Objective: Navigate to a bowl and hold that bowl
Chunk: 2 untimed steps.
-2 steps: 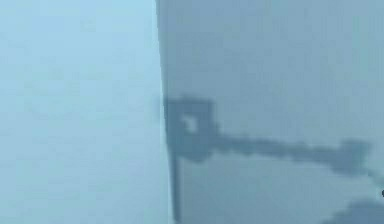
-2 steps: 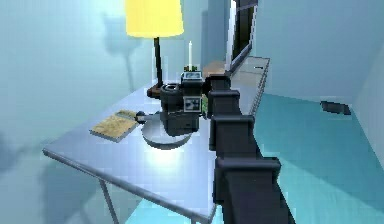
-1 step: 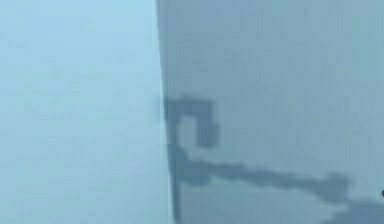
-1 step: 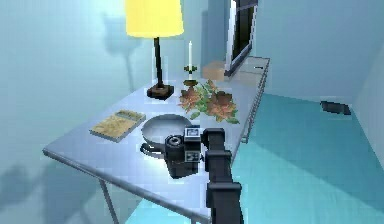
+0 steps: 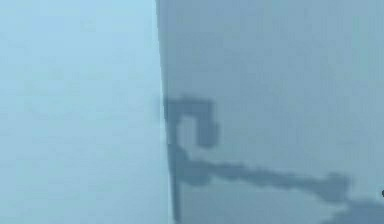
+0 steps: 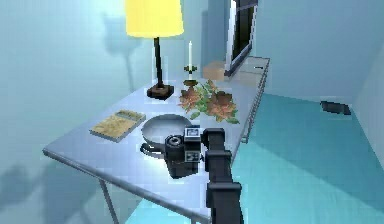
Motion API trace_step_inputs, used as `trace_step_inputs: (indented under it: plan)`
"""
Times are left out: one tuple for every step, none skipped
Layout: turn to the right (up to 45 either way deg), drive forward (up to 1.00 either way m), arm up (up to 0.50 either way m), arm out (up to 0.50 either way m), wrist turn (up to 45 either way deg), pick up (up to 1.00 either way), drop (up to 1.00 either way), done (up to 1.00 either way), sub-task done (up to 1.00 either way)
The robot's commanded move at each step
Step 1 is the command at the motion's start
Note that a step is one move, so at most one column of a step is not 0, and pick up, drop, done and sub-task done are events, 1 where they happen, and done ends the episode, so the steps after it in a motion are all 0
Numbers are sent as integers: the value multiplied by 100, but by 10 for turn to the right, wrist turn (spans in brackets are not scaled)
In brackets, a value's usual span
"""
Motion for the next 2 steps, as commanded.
trace_step_inputs:
  plan:
    - [0,0,10,0,0,0,0,0,0]
    - [0,0,0,0,0,0,0,100,0]
